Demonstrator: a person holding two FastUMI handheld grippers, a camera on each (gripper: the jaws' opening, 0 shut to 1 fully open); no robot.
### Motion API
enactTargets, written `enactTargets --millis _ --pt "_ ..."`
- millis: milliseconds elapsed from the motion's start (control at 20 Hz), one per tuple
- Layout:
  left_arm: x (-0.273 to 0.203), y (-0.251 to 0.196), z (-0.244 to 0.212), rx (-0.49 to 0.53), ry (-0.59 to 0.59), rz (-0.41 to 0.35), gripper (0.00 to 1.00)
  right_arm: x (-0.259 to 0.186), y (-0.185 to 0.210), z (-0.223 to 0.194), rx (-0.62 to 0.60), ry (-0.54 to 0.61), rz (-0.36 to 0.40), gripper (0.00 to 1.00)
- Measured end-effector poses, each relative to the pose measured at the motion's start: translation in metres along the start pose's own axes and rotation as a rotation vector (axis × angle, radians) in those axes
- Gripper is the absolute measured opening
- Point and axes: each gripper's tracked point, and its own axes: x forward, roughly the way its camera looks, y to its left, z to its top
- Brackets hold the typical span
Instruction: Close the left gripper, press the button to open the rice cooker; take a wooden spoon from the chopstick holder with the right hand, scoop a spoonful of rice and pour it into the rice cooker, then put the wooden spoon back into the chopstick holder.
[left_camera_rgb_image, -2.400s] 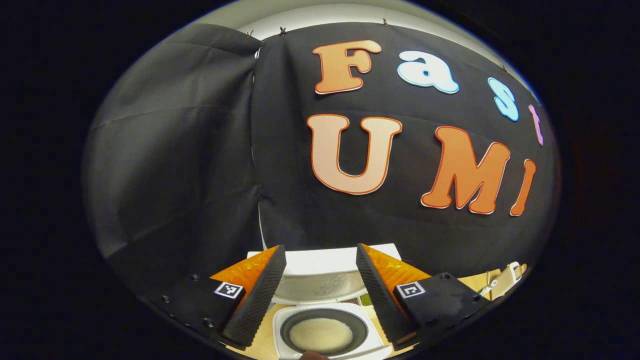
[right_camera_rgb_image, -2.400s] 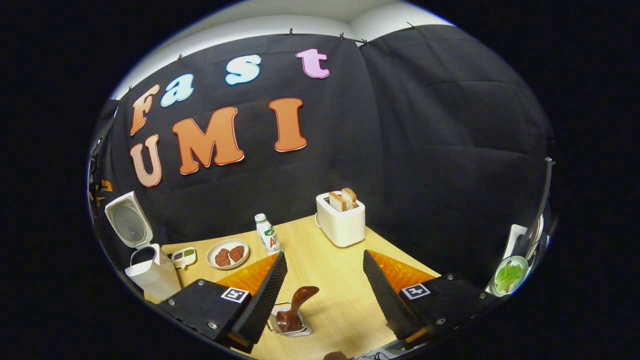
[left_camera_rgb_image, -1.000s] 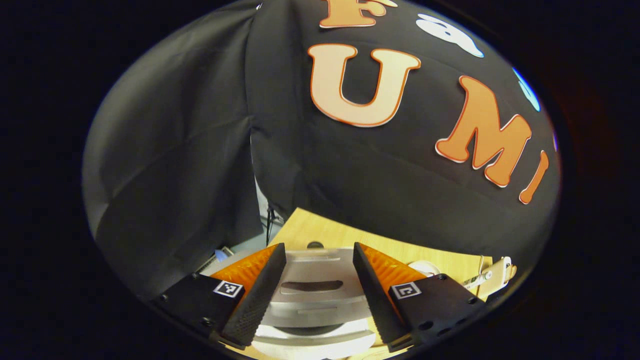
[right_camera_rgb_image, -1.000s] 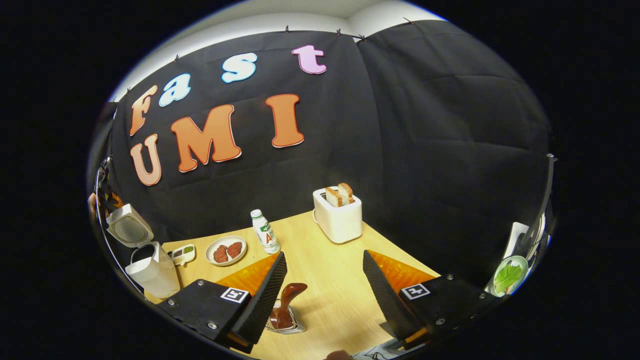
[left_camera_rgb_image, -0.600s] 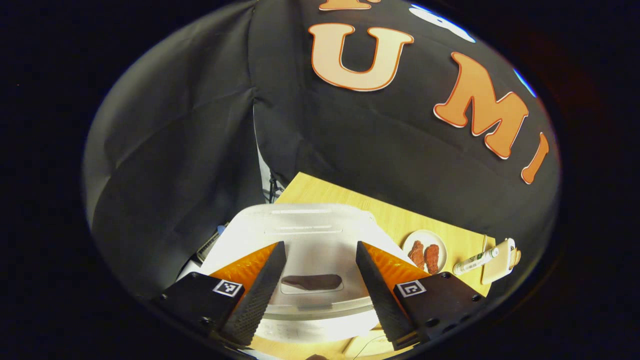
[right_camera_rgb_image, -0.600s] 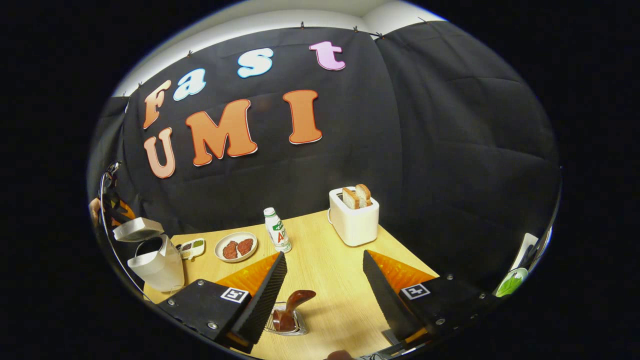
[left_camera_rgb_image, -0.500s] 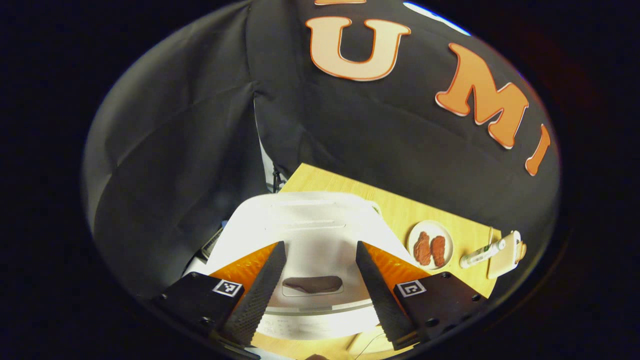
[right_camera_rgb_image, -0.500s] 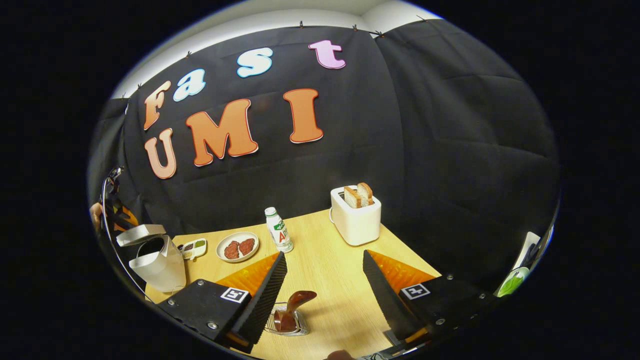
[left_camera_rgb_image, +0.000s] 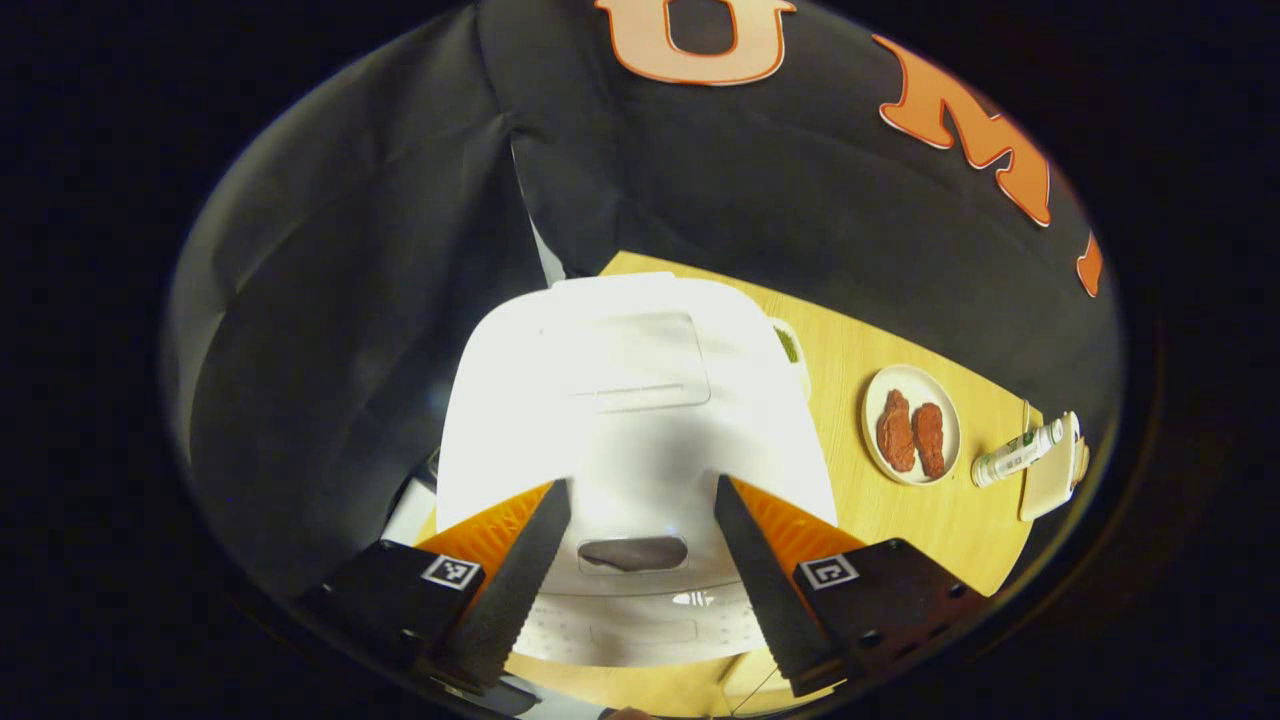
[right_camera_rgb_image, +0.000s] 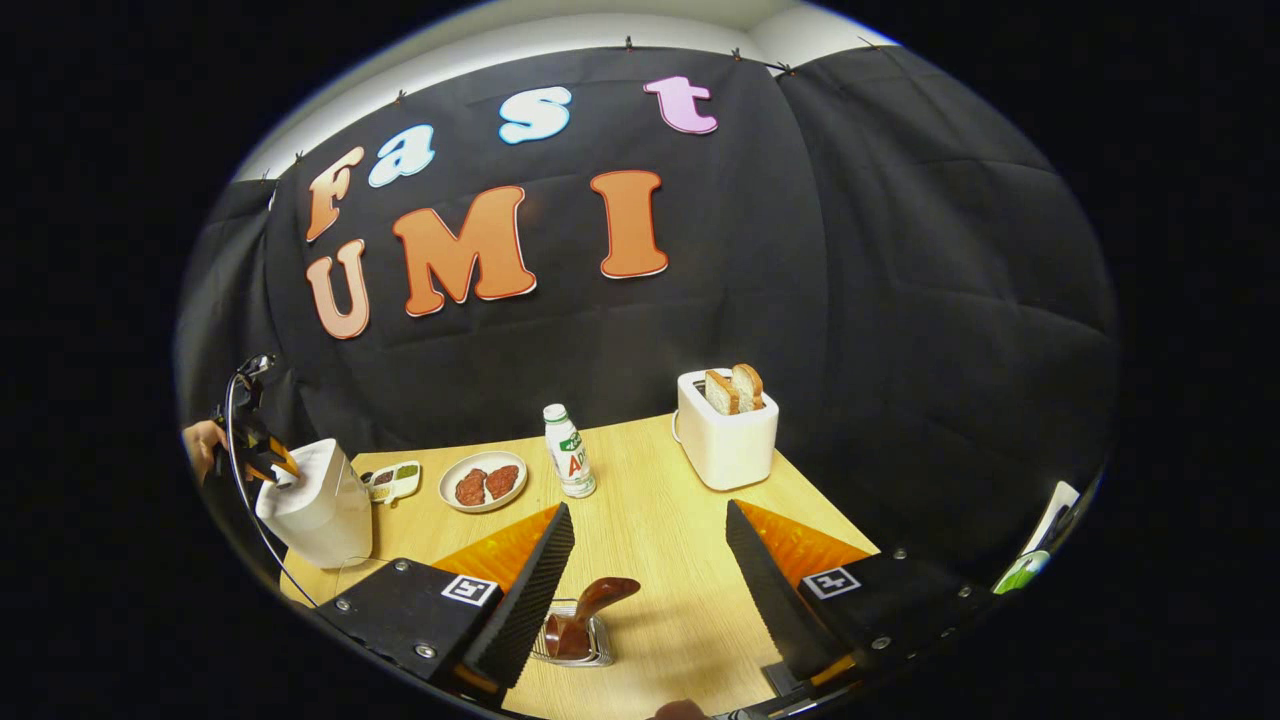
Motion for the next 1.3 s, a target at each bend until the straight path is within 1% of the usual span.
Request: enactTargets --millis 100,200,300,400,500,550,650,850,950,1000,1050,1100,1200,1250,1300 --pt "-0.012 -0.002 -0.001 -0.014 -0.036 -0.035 1.0 0.001 0.007 0.009 -0.013 -0.021 0.012 0.95" --pt "-0.038 -0.002 0.017 -0.014 -0.128 -0.07 1.0 0.001 0.019 0.021 -0.032 -0.045 0.023 0.95" --pt "-0.068 0.0 0.035 0.02 -0.248 -0.078 1.0 0.002 0.037 0.035 -0.082 -0.08 0.042 0.95" --pt "-0.11 0.001 0.052 0.051 -0.38 -0.092 0.99 0.001 0.055 0.057 -0.14 -0.139 0.062 0.95" --pt "-0.156 -0.003 0.067 0.066 -0.501 -0.13 0.99 0.0 0.075 0.079 -0.166 -0.174 0.072 0.95" --pt "-0.185 -0.006 0.074 0.07 -0.562 -0.155 0.99 -0.002 0.087 0.087 -0.175 -0.19 0.092 0.95" --pt "-0.224 -0.005 0.083 0.07 -0.676 -0.175 0.99 -0.009 0.111 0.115 -0.192 -0.248 0.13 0.95" --pt "-0.304 0.0 0.089 0.058 -0.869 -0.197 0.99 -0.025 0.149 0.155 -0.206 -0.338 0.201 0.95" --pt "-0.34 0.008 0.086 0.059 -0.959 -0.192 0.99 -0.035 0.168 0.176 -0.199 -0.408 0.248 0.95" --pt "-0.36 0.011 0.084 0.07 -0.997 -0.185 0.99 -0.04 0.173 0.186 -0.201 -0.443 0.26 1.0" --pt "-0.373 0.017 0.084 0.072 -1.031 -0.175 0.99 -0.044 0.178 0.191 -0.205 -0.469 0.271 0.95" --pt "-0.385 0.017 0.082 0.074 -1.051 -0.175 0.99 -0.05 0.183 0.196 -0.21 -0.492 0.284 1.0" --pt "-0.395 0.001 0.067 0.089 -1.074 -0.194 0.98 -0.057 0.191 0.205 -0.214 -0.522 0.295 1.0" --pt "-0.398 -0.006 0.061 0.1 -1.087 -0.208 0.99 -0.057 0.194 0.209 -0.211 -0.529 0.299 0.95" --pt "-0.402 -0.01 0.057 0.113 -1.099 -0.212 0.99 -0.059 0.196 0.211 -0.208 -0.537 0.306 0.95"
